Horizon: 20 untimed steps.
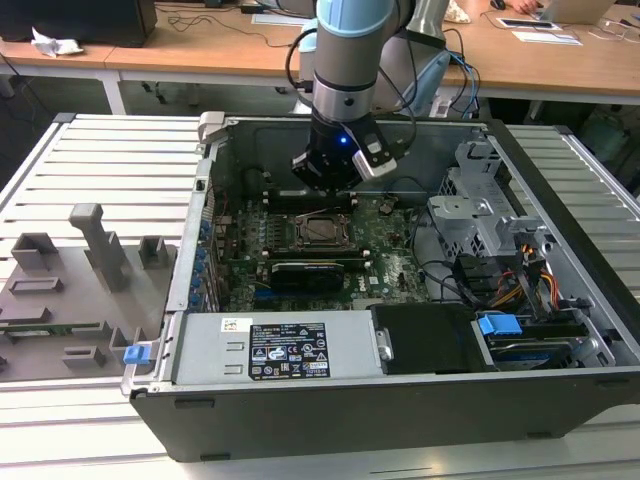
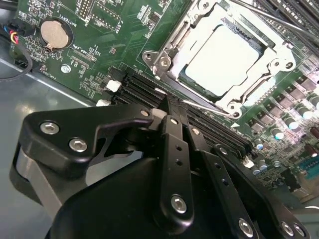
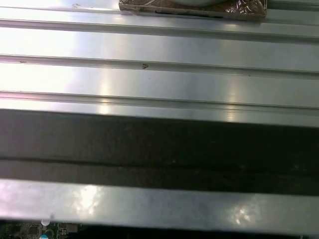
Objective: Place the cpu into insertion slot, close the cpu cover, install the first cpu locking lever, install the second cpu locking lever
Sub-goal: 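Install the first cpu locking lever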
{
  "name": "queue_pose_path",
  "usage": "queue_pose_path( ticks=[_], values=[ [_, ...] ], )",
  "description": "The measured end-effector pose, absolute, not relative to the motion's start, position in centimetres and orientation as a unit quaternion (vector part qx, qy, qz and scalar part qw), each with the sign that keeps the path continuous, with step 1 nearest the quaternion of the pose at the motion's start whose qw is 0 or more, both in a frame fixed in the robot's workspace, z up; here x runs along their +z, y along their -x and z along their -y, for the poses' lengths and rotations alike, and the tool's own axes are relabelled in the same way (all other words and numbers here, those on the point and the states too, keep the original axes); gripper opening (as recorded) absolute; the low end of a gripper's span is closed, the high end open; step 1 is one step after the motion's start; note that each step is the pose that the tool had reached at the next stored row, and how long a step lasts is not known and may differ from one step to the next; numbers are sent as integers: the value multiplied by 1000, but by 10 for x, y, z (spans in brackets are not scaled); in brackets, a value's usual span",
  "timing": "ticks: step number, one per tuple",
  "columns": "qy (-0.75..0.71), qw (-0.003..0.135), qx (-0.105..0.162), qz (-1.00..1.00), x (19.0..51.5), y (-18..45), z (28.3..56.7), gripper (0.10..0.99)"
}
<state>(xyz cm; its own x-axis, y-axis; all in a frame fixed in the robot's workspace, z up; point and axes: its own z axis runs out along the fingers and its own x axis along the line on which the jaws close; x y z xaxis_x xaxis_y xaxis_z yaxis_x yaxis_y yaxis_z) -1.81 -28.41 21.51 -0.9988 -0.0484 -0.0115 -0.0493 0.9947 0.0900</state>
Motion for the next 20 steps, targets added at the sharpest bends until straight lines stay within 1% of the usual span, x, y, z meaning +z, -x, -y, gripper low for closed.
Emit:
queue_pose_path(
  ticks=[14, 20],
  values=[
    [24, 4, 35, -999, 204, 15, 284, 106],
    [24, 4, 35, -999, 202, 15, 284, 106]
  ],
)
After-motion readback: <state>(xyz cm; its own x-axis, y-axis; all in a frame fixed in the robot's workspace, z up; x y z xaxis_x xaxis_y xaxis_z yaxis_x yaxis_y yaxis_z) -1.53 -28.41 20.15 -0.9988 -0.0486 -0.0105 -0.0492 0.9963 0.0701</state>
